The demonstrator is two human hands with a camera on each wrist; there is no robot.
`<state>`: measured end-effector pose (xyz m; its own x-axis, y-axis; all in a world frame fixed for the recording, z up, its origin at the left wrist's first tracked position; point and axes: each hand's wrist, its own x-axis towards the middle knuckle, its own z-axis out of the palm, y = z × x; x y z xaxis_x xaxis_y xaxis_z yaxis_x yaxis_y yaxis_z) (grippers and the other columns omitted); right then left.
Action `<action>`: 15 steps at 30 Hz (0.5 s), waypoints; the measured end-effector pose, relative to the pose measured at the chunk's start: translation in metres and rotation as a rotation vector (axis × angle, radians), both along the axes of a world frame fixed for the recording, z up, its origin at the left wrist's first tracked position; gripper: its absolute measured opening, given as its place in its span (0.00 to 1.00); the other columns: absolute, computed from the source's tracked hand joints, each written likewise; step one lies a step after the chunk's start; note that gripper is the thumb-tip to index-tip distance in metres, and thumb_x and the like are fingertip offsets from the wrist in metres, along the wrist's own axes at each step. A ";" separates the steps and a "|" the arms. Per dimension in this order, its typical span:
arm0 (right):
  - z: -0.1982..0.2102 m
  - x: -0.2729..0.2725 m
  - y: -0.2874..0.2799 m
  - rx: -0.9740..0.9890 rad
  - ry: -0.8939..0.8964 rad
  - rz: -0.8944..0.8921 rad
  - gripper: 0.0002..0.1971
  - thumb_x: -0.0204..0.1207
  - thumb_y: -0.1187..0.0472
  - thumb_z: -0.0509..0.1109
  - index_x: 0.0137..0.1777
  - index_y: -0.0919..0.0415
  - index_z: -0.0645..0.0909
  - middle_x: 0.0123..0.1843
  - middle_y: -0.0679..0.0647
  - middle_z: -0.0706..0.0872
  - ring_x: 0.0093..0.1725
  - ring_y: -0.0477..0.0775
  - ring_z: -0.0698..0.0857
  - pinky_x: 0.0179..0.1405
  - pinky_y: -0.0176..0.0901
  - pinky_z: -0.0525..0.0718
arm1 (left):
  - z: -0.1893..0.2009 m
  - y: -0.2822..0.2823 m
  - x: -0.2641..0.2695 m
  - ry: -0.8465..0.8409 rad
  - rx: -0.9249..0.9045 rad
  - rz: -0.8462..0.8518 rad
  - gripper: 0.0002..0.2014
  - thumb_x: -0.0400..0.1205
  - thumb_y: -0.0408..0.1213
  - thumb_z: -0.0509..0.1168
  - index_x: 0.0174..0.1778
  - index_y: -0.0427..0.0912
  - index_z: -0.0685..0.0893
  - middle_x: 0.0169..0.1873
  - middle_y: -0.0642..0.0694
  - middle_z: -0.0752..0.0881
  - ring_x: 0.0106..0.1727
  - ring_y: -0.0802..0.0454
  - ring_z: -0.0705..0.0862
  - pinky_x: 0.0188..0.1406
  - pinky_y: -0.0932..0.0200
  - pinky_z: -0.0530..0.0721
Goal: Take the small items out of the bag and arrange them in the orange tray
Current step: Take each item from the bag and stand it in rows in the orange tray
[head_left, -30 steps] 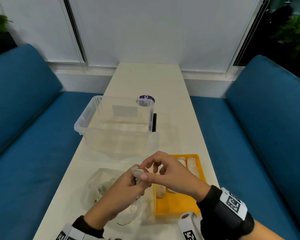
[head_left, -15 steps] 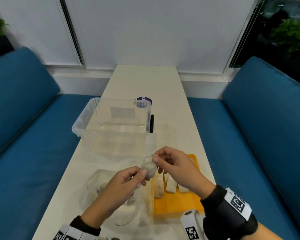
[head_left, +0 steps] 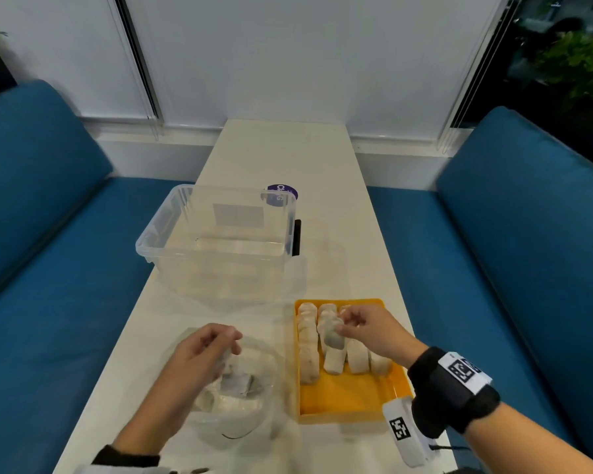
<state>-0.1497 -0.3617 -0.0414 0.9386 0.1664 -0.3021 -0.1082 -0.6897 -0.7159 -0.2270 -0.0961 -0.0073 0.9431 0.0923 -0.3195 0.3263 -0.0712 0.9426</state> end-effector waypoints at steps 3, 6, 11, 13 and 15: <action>-0.029 0.002 -0.005 -0.141 0.115 0.058 0.10 0.77 0.57 0.70 0.54 0.60 0.84 0.46 0.52 0.84 0.44 0.47 0.79 0.39 0.30 0.74 | 0.005 0.020 -0.009 0.015 -0.053 0.116 0.11 0.84 0.37 0.58 0.47 0.35 0.83 0.37 0.44 0.81 0.30 0.54 0.73 0.33 0.61 0.71; -0.040 0.003 -0.002 -0.173 0.204 0.060 0.11 0.77 0.58 0.71 0.57 0.58 0.84 0.49 0.49 0.82 0.48 0.47 0.79 0.40 0.29 0.73 | 0.006 0.040 -0.017 0.016 -0.073 0.199 0.10 0.84 0.34 0.58 0.48 0.32 0.81 0.37 0.42 0.79 0.30 0.51 0.69 0.33 0.59 0.67; -0.048 0.008 0.007 -0.263 0.272 0.121 0.14 0.75 0.58 0.73 0.59 0.59 0.84 0.56 0.53 0.85 0.57 0.52 0.81 0.59 0.39 0.78 | 0.003 0.056 -0.027 0.044 -0.077 0.273 0.09 0.84 0.34 0.58 0.49 0.33 0.81 0.38 0.44 0.79 0.29 0.50 0.65 0.24 0.68 0.72; -0.049 0.009 0.010 -0.319 0.263 0.148 0.14 0.75 0.58 0.72 0.59 0.59 0.84 0.58 0.55 0.86 0.58 0.53 0.82 0.60 0.40 0.78 | 0.001 0.056 -0.030 0.051 -0.086 0.282 0.09 0.84 0.34 0.58 0.49 0.33 0.81 0.37 0.43 0.79 0.29 0.50 0.64 0.19 0.71 0.72; -0.049 0.010 0.012 -0.348 0.241 0.163 0.13 0.76 0.58 0.71 0.59 0.59 0.84 0.58 0.56 0.86 0.55 0.52 0.82 0.56 0.38 0.78 | -0.001 0.055 -0.032 0.058 -0.090 0.278 0.09 0.84 0.34 0.58 0.48 0.33 0.81 0.37 0.43 0.79 0.28 0.50 0.63 0.24 0.67 0.71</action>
<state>-0.1399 -0.3497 -0.0904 0.8048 0.1560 -0.5727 -0.1132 -0.9068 -0.4062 -0.2592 -0.0407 -0.0081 0.8654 0.3131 -0.3911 0.3754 0.1119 0.9201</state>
